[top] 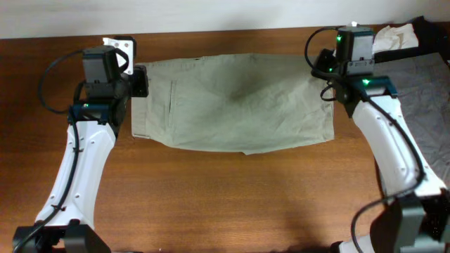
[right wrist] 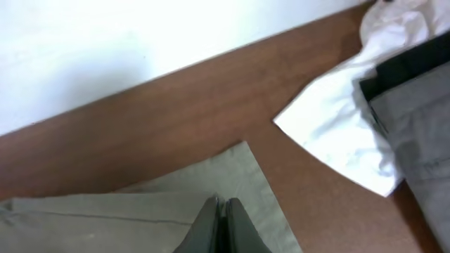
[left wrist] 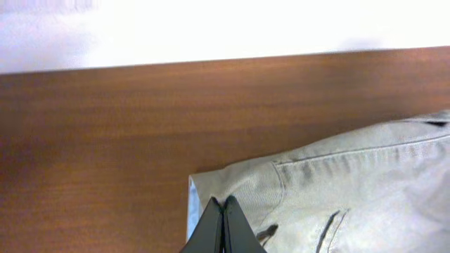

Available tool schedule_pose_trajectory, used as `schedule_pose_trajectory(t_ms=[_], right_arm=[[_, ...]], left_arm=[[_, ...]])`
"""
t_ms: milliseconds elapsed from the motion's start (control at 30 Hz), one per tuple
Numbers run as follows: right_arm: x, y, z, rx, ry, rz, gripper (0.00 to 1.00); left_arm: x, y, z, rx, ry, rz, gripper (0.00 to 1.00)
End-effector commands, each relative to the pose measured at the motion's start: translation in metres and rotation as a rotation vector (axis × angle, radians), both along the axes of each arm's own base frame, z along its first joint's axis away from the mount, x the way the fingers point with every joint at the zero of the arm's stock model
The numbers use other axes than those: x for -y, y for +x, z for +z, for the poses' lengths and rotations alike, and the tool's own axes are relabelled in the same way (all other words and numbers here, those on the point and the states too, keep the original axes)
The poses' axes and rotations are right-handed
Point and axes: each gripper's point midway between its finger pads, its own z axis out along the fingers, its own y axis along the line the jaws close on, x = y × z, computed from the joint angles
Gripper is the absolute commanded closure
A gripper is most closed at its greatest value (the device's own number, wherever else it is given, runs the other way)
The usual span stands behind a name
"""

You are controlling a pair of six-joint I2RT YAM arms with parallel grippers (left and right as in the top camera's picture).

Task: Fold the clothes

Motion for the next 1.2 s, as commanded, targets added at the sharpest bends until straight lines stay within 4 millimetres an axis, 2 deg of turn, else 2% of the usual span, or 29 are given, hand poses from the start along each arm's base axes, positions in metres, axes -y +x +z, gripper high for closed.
schedule_pose_trajectory(t_ms=[0, 167, 267, 300, 333, 367, 400, 467, 533, 600, 633, 667, 700, 800, 833, 867, 933, 1033, 1067, 1167], right_arm=[[0.004, 0.015, -0.012, 0.002, -0.007, -0.029, 0.96], [0.003, 0.028, -0.056, -0.069, -0.009, -0.032, 0.96], [0.003, 0.032, -0.078, -0.103, 0.002, -0.045, 0.96], [0.003, 0.032, -0.083, -0.115, 0.001, -0.044, 0.95], [0.003, 0.032, -0.089, -0.126, 0.0, -0.044, 0.85], [0.003, 0.032, -0.094, -0.136, -0.001, -0.044, 0.28], [0.003, 0.032, -0.095, -0.138, -0.001, -0.044, 0.01], [0.004, 0.032, -0.091, -0.131, -0.004, -0.043, 0.01], [0.009, 0.031, -0.07, -0.093, -0.004, -0.049, 0.01], [0.015, 0.024, -0.033, -0.054, 0.001, -0.059, 0.01], [0.014, 0.017, -0.024, -0.069, -0.01, -0.035, 0.01], [0.003, 0.005, -0.026, -0.127, 0.0, 0.047, 0.06], [-0.006, -0.005, -0.036, -0.186, 0.032, 0.093, 0.16], [-0.023, -0.044, -0.086, -0.407, 0.115, 0.152, 0.66], [-0.03, -0.054, -0.102, -0.459, 0.153, 0.176, 0.82], [-0.032, -0.058, -0.112, -0.484, 0.163, 0.181, 0.86], [-0.031, -0.07, -0.139, -0.559, 0.173, 0.166, 0.89], [-0.031, -0.078, -0.163, -0.626, 0.181, 0.155, 0.9], [-0.03, -0.081, -0.176, -0.659, 0.182, 0.154, 0.9], [-0.03, -0.087, -0.203, -0.729, 0.183, 0.154, 0.96]], left_arm=[[-0.002, 0.018, -0.025, -0.023, 0.002, 0.013, 0.99], [-0.001, 0.05, -0.051, 0.015, 0.0, 0.013, 0.99], [-0.001, 0.059, -0.075, -0.007, 0.001, 0.013, 0.98], [-0.001, 0.06, -0.084, -0.024, 0.002, 0.013, 0.95], [-0.001, 0.06, -0.093, -0.042, 0.002, 0.013, 0.78], [-0.001, 0.061, -0.106, -0.066, 0.003, 0.013, 0.16], [-0.001, 0.061, -0.113, -0.079, 0.003, 0.014, 0.01], [-0.003, 0.061, -0.112, -0.075, 0.005, 0.019, 0.01], [-0.006, 0.061, -0.096, -0.046, 0.014, 0.031, 0.01], [-0.009, 0.054, -0.068, -0.012, 0.023, 0.045, 0.01], [-0.009, 0.044, -0.06, -0.027, 0.024, 0.045, 0.01], [-0.009, 0.033, -0.059, -0.066, 0.025, 0.044, 0.2], [-0.008, 0.024, -0.066, -0.112, 0.023, 0.04, 0.34], [-0.002, -0.012, -0.109, -0.336, -0.016, 0.037, 0.74], [-0.002, -0.02, -0.123, -0.393, -0.017, 0.041, 0.92], [-0.002, -0.022, -0.129, -0.413, -0.021, 0.046, 0.99], [0.002, -0.024, -0.151, -0.468, -0.039, 0.029, 0.99], [0.004, -0.031, -0.183, -0.556, -0.048, 0.023, 0.99], [0.004, -0.037, -0.201, -0.605, -0.046, 0.025, 0.99], [0.004, -0.042, -0.222, -0.659, -0.044, 0.027, 0.99]])
